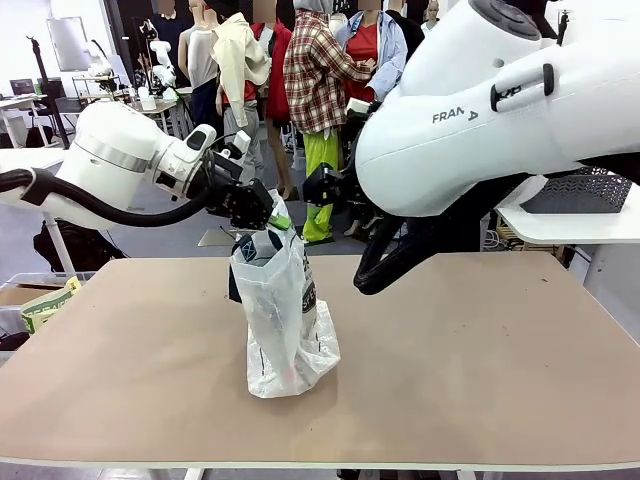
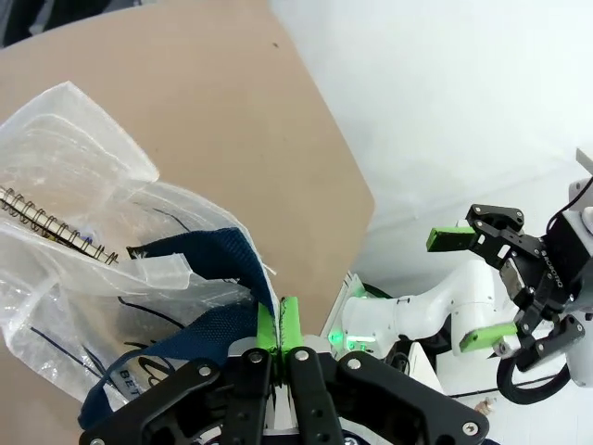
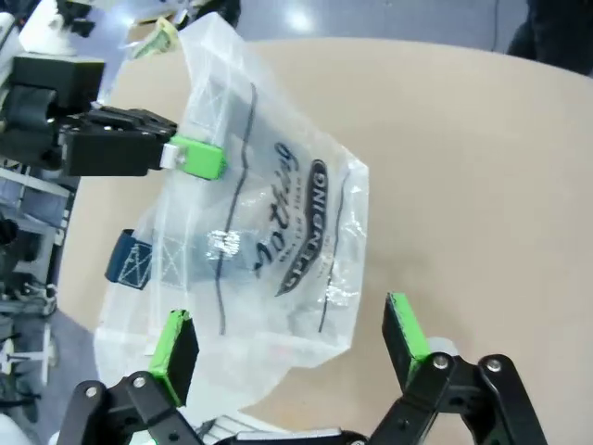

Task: Transfer purchased items from the store into the shopping bag.
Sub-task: Move the Reusable shopping bag to the right side of the table.

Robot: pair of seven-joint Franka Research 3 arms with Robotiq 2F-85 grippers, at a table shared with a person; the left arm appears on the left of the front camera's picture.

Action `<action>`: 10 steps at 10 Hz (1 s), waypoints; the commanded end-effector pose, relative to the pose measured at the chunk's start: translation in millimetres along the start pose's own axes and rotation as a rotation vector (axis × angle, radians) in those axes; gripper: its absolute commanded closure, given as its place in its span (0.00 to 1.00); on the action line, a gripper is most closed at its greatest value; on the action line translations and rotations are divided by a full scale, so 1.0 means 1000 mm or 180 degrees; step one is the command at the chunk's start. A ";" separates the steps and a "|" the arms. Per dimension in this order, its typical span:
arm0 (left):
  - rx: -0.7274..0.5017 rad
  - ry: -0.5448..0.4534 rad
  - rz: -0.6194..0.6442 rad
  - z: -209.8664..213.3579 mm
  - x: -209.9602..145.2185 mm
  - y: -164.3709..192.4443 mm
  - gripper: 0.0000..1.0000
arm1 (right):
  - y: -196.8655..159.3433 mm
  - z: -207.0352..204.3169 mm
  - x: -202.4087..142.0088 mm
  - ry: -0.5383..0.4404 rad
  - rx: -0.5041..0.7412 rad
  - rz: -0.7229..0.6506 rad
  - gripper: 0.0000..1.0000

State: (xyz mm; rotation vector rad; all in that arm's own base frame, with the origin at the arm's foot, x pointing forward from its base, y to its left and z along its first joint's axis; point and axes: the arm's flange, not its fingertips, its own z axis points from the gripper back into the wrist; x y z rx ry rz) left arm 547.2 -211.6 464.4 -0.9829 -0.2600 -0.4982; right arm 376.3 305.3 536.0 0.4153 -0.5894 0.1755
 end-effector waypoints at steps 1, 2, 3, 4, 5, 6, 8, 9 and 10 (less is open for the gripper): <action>0.0225 -0.0119 -0.0113 0.017 -0.008 -0.006 1.00 | -0.030 0.020 -0.003 0.0180 -0.0498 -0.0276 0.00; 0.0361 -0.0153 -0.0184 0.027 -0.008 -0.012 1.00 | -0.047 0.029 0.000 0.0268 -0.0812 -0.0441 0.00; 0.0469 -0.0205 -0.0232 0.037 -0.004 -0.019 1.00 | -0.063 0.038 0.001 0.0333 -0.1029 -0.0599 0.00; 0.0533 -0.0172 -0.0333 0.049 0.002 -0.024 1.00 | -0.078 0.043 0.001 0.0374 -0.1202 -0.0701 0.00; 0.0703 -0.0204 -0.0390 0.059 0.006 -0.035 1.00 | -0.095 0.047 -0.004 0.0469 -0.1438 -0.0887 0.00; 0.0889 -0.0194 -0.0474 0.067 0.009 -0.041 1.00 | -0.110 0.049 -0.007 0.0546 -0.1650 -0.1092 0.00; 0.1232 -0.0223 -0.0491 0.099 0.019 -0.055 1.00 | -0.137 0.046 -0.014 0.0690 -0.2079 -0.1417 0.00; 0.1535 -0.0256 -0.0404 0.120 0.023 -0.061 1.00 | -0.149 0.042 -0.020 0.0785 -0.2187 -0.1464 0.00; 0.1655 -0.0229 -0.0310 0.143 0.027 -0.064 1.00 | -0.159 0.038 -0.024 0.0874 -0.2225 -0.1575 0.00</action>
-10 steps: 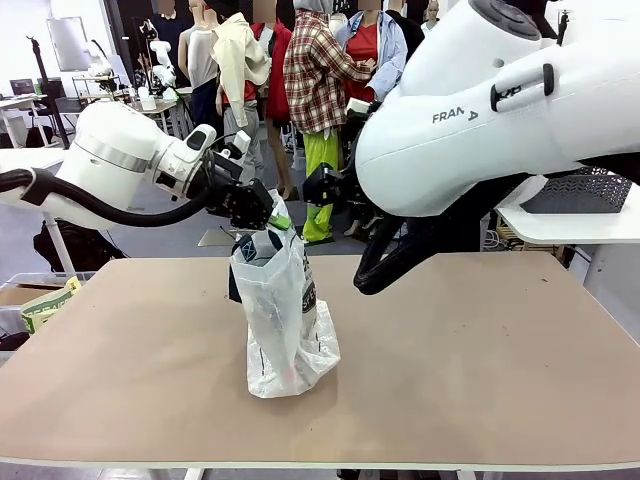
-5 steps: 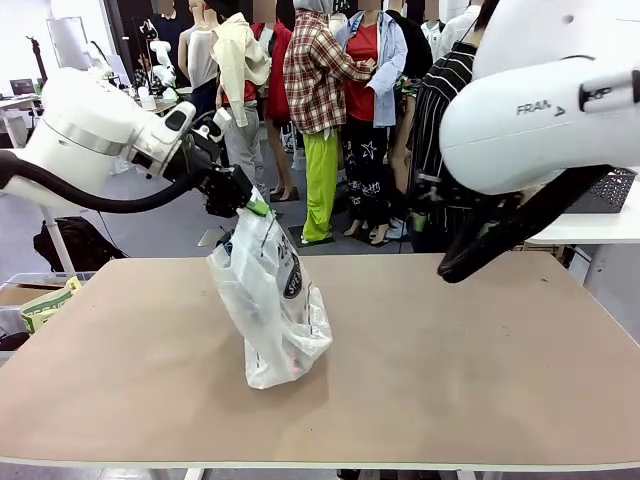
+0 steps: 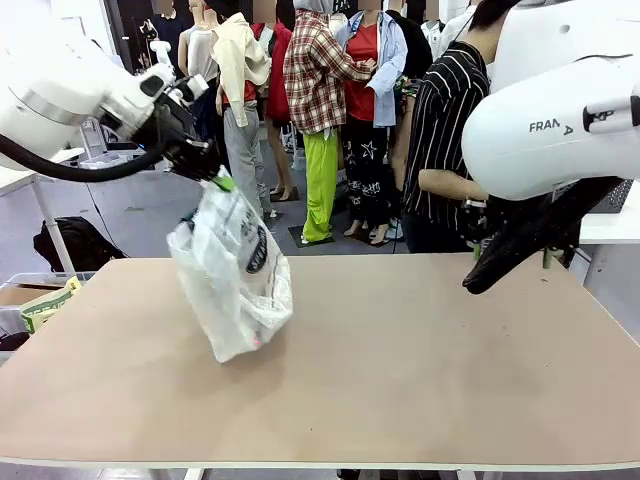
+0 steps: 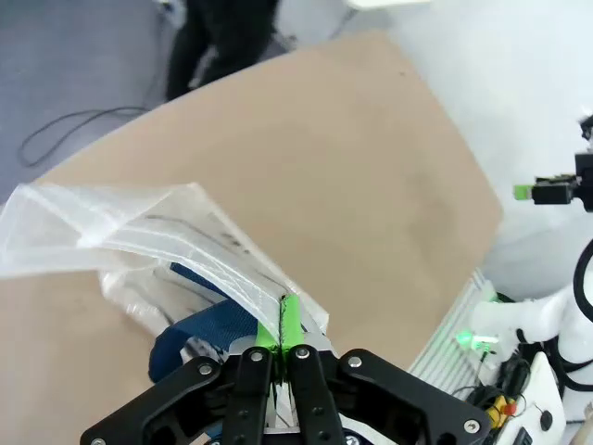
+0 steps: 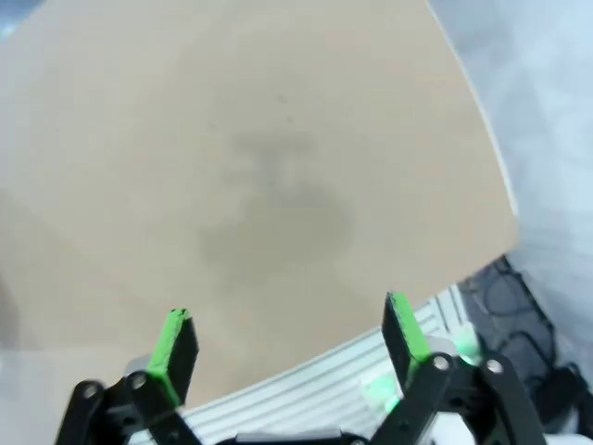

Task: Transfer purchased items from the store into the shopping bag.
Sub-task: Move the Reusable shopping bag to the right side of the table.

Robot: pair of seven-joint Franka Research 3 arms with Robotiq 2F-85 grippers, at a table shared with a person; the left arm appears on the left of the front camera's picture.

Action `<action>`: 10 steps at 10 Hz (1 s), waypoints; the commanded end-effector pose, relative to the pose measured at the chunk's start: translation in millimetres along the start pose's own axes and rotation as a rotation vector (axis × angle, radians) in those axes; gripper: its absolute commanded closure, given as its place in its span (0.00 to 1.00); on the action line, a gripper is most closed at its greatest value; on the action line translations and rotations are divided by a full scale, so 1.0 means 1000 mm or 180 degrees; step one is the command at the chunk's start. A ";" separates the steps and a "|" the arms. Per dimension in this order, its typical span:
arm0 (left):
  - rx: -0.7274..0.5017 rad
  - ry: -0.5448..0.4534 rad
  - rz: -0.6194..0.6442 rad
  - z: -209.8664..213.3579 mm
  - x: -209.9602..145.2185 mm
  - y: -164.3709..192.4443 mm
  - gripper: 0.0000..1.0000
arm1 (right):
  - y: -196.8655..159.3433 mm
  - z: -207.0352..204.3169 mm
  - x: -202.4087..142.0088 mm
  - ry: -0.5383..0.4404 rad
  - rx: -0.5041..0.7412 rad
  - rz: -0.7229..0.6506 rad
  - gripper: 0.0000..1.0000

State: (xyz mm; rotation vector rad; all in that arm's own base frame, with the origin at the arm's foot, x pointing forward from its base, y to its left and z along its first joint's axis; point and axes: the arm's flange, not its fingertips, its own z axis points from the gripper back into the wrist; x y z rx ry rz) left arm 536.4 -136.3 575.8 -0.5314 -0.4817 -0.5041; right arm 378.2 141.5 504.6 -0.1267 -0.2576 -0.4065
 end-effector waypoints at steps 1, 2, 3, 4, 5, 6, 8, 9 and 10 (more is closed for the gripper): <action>0.0321 0.0035 0.0231 0.045 0.017 0.014 1.00 | -0.001 -0.016 0.003 0.0129 -0.0089 -0.0159 0.00; 0.0453 0.0027 0.0432 0.070 0.021 0.031 1.00 | -0.004 -0.026 0.005 0.0196 -0.0046 -0.0222 0.00; 0.0570 0.0008 0.0605 0.092 0.022 0.046 1.00 | -0.005 -0.036 0.006 0.0272 -0.0021 -0.0262 0.00; 0.0618 0.0027 0.0657 0.107 0.022 0.056 1.00 | -0.006 -0.018 0.003 0.0158 -0.0074 -0.0105 0.00; 0.0785 0.0089 0.0803 0.119 0.021 0.063 1.00 | -0.006 -0.018 0.003 0.0158 -0.0074 -0.0105 0.00; 0.0913 0.0233 0.0896 0.130 0.020 0.071 1.00 | -0.006 -0.018 0.003 0.0158 -0.0074 -0.0105 0.00; 0.1042 0.0403 0.1143 0.140 0.013 0.089 1.00 | -0.006 -0.018 0.003 0.0158 -0.0074 -0.0105 0.00; 0.1129 0.0588 0.1231 0.135 0.005 0.096 1.00 | -0.006 -0.018 0.003 0.0158 -0.0074 -0.0105 0.00; 0.1210 0.0653 0.1268 0.128 -0.003 0.105 1.00 | -0.006 -0.018 0.003 0.0158 -0.0074 -0.0105 0.00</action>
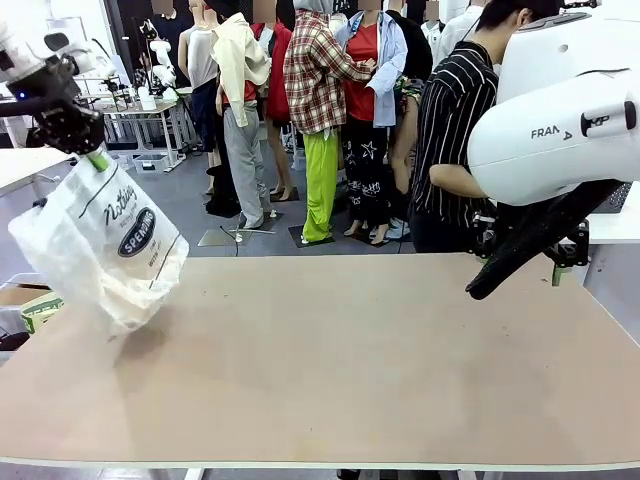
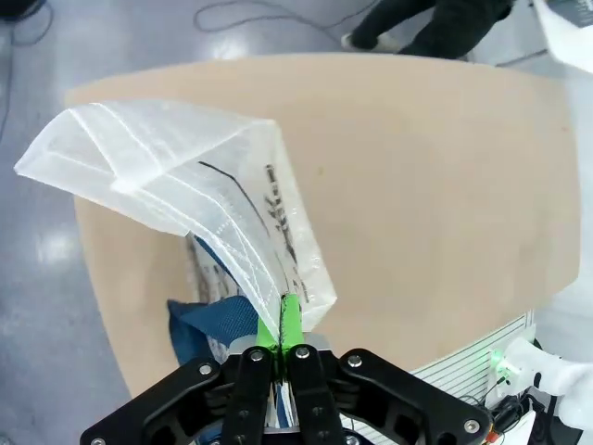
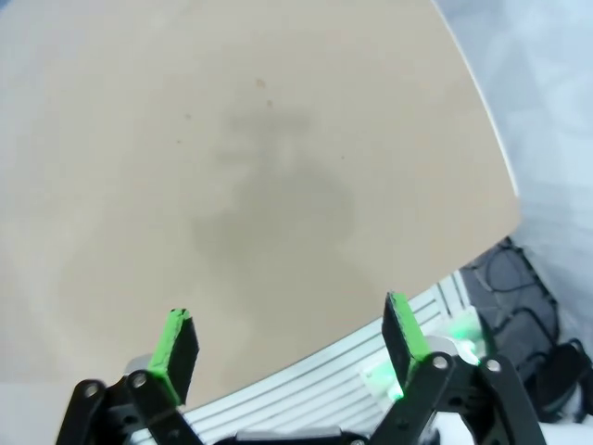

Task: Transfer purchased items from the store into the shopping bag.
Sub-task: Move the Reusable shopping bag to the right side of the table.

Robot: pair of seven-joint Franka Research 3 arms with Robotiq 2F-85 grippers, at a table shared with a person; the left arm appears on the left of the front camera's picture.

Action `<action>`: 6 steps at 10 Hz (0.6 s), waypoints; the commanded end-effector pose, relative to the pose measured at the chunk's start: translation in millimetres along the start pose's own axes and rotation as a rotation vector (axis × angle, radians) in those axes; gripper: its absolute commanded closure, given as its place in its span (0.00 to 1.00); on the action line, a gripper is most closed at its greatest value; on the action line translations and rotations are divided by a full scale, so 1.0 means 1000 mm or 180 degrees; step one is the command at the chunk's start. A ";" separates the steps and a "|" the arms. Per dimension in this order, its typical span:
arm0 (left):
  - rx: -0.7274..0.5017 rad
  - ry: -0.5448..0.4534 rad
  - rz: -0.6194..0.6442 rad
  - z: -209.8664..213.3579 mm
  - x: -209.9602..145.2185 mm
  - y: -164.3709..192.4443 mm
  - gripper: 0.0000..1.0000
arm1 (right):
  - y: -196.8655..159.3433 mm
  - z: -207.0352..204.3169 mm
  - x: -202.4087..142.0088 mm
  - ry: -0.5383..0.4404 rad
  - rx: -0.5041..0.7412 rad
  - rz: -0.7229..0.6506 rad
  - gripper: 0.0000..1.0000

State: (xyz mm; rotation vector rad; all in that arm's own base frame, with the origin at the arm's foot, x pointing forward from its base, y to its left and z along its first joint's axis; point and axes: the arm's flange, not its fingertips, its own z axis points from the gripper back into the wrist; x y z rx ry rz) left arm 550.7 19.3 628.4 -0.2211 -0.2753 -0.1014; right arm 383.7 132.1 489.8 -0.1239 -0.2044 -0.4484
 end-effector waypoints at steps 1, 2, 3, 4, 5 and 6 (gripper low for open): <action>0.0221 0.0152 0.0164 -0.005 0.003 0.006 1.00 | -0.001 -0.001 -0.001 -0.0014 -0.0032 0.0014 0.00; 0.0296 0.0221 0.0234 -0.012 -0.002 0.014 1.00 | -0.001 -0.001 -0.001 -0.0014 -0.0032 0.0014 0.00; 0.0332 0.0197 0.0234 -0.016 -0.005 0.015 1.00 | -0.001 -0.001 -0.001 -0.0014 -0.0032 0.0014 0.00; 0.0463 0.0187 0.0293 -0.016 -0.008 0.015 1.00 | -0.001 -0.001 -0.001 -0.0014 -0.0032 0.0014 0.00; 0.0539 0.0150 0.0331 -0.011 -0.012 0.014 1.00 | -0.001 -0.001 -0.001 -0.0014 -0.0032 0.0014 0.00; 0.0666 0.0076 0.0459 -0.006 -0.014 0.017 1.00 | -0.001 -0.001 -0.001 -0.0014 -0.0032 0.0014 0.00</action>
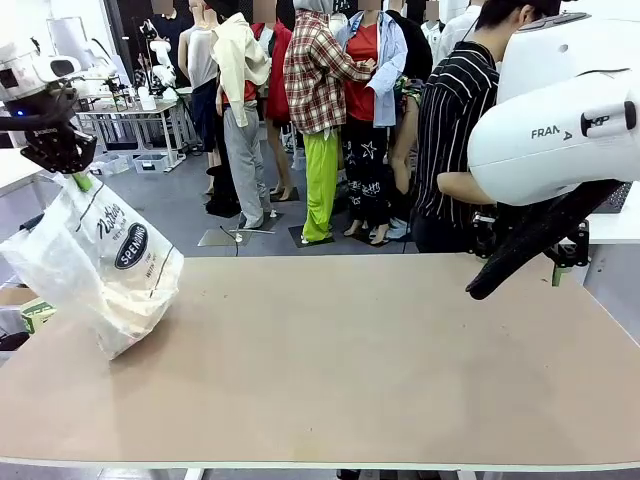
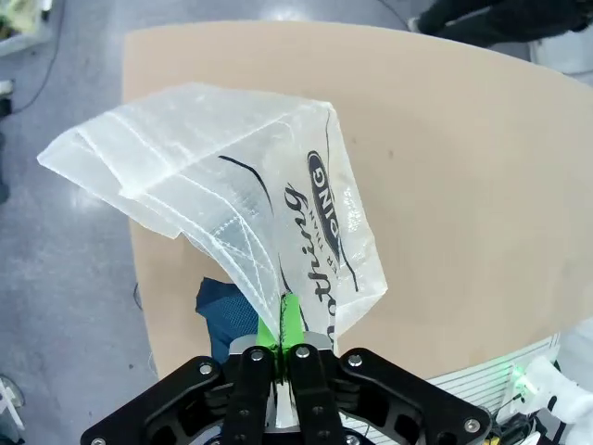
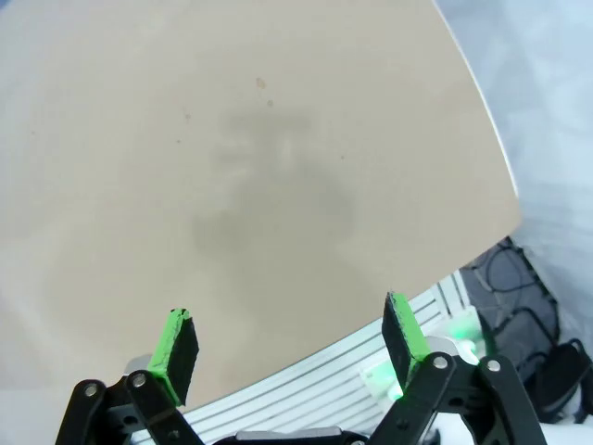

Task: Transfer purchased items from the store into the shopping bag.
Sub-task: Move the Reusable shopping bag to the right side of the table.

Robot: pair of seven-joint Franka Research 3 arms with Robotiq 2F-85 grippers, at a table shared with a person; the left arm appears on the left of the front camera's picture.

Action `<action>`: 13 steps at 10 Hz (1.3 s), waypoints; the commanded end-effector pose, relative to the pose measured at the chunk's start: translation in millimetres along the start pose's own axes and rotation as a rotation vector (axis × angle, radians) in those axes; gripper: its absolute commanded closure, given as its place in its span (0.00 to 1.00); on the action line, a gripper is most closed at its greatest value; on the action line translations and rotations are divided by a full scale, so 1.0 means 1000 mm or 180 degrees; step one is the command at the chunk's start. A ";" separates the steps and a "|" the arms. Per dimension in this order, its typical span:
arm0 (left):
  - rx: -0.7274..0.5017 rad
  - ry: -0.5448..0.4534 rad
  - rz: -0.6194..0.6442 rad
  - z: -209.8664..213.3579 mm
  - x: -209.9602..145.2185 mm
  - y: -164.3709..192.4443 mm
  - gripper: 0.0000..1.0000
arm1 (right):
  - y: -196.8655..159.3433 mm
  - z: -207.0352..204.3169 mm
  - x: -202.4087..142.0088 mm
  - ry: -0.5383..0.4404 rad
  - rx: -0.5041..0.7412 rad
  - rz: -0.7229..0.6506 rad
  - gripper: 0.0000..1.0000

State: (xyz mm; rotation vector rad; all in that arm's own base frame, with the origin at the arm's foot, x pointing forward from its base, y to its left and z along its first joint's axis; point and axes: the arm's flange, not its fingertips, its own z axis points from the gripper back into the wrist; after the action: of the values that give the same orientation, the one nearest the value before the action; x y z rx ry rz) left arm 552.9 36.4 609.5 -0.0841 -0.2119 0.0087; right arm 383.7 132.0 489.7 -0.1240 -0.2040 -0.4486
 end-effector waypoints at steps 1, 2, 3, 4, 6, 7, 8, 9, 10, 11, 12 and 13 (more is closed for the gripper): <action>0.0182 -0.0169 0.0221 0.016 -0.014 0.002 1.00 | -0.001 -0.001 -0.001 -0.0015 -0.0031 0.0014 0.00; 0.0148 -0.0211 0.0190 0.016 -0.016 -0.001 1.00 | -0.001 -0.001 -0.001 -0.0015 -0.0031 0.0014 0.00; 0.0189 -0.0199 0.0164 0.015 -0.016 -0.005 1.00 | -0.001 -0.001 -0.001 -0.0015 -0.0031 0.0014 0.00; 0.0206 -0.0185 0.0165 0.014 -0.016 -0.006 1.00 | -0.001 -0.001 -0.001 -0.0015 -0.0031 0.0014 0.00; 0.0266 -0.0135 0.0174 0.011 -0.013 -0.010 0.63 | -0.001 -0.001 -0.001 -0.0015 -0.0031 0.0014 0.00; 0.0290 -0.0128 0.0193 0.010 -0.012 -0.010 0.44 | -0.001 -0.001 -0.001 -0.0015 -0.0031 0.0014 0.00; 0.0268 -0.0140 0.0188 0.011 -0.013 -0.011 0.24 | -0.001 -0.001 -0.001 -0.0015 -0.0031 0.0014 0.00; 0.0201 -0.0243 0.0183 0.015 -0.015 -0.013 0.04 | -0.001 -0.001 -0.001 -0.0015 -0.0031 0.0014 0.00; 0.0149 -0.0357 0.0142 0.021 -0.018 -0.018 0.00 | -0.001 -0.001 -0.001 -0.0015 -0.0031 0.0014 0.00; 0.0059 -0.0530 0.0144 0.029 -0.021 -0.025 0.00 | -0.001 -0.001 -0.001 -0.0015 -0.0031 0.0014 0.00; -0.0093 -0.0722 0.0032 0.040 -0.027 -0.034 0.00 | -0.001 -0.001 -0.001 -0.0015 -0.0031 0.0014 0.00; -0.0135 -0.0837 -0.0060 0.043 -0.034 -0.053 0.00 | -0.001 -0.001 -0.001 -0.0015 -0.0031 0.0014 0.00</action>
State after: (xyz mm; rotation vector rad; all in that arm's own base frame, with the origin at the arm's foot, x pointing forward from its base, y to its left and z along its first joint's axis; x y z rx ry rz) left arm 525.7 1.2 658.7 -0.0905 -0.4206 0.0225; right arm 383.7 132.0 489.5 -0.1241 -0.2036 -0.4485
